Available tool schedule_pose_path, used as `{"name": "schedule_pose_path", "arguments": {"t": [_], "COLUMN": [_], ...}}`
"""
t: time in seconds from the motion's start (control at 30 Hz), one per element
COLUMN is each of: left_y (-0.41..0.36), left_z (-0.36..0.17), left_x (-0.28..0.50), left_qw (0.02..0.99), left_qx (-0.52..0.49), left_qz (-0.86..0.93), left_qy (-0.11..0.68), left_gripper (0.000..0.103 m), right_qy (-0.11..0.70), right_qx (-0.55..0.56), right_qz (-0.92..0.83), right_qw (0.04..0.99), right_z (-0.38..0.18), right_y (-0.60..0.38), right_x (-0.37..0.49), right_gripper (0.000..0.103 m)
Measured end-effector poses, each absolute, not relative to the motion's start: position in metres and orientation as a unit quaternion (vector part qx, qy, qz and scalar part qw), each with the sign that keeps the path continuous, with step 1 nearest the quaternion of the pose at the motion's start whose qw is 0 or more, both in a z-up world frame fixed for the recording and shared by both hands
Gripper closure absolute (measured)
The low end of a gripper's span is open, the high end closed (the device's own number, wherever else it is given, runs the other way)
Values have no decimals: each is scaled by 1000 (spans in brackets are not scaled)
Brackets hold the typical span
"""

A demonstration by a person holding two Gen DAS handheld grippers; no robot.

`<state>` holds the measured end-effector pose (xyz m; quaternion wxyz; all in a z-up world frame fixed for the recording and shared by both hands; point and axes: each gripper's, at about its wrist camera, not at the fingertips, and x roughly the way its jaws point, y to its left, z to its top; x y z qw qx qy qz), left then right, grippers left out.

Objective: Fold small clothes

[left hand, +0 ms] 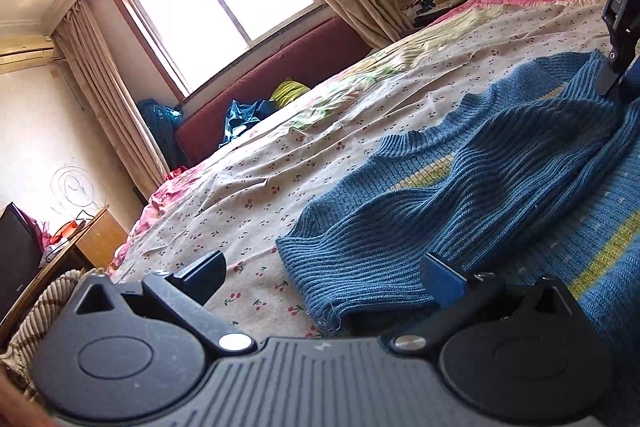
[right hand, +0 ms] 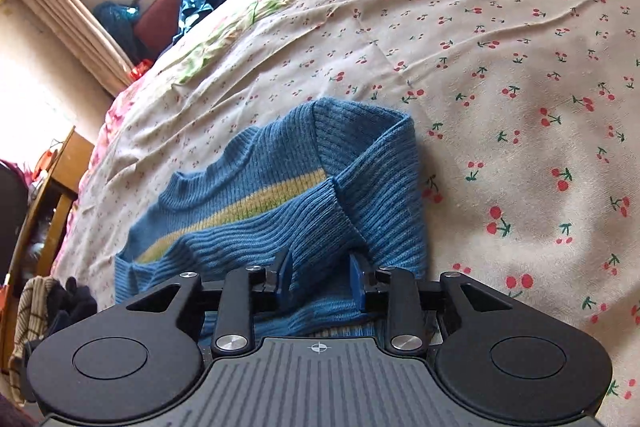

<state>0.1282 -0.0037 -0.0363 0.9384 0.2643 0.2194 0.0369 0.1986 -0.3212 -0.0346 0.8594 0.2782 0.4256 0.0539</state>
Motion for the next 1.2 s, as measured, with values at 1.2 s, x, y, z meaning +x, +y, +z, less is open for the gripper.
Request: {"name": "schedule_pose_path", "arguments": {"t": [1.2], "left_y": [-16], "left_z": [-34], "left_x": [141], "left_qw": [938], "left_qx": [261], "left_qz": [-12], "left_qy": [228], "left_gripper": [0], "right_qy": [345], "right_qx": [144], "right_qz": [30], "right_qw": [927], "right_z": [17], "right_y": [-283], "right_x": [169], "right_gripper": [81]}}
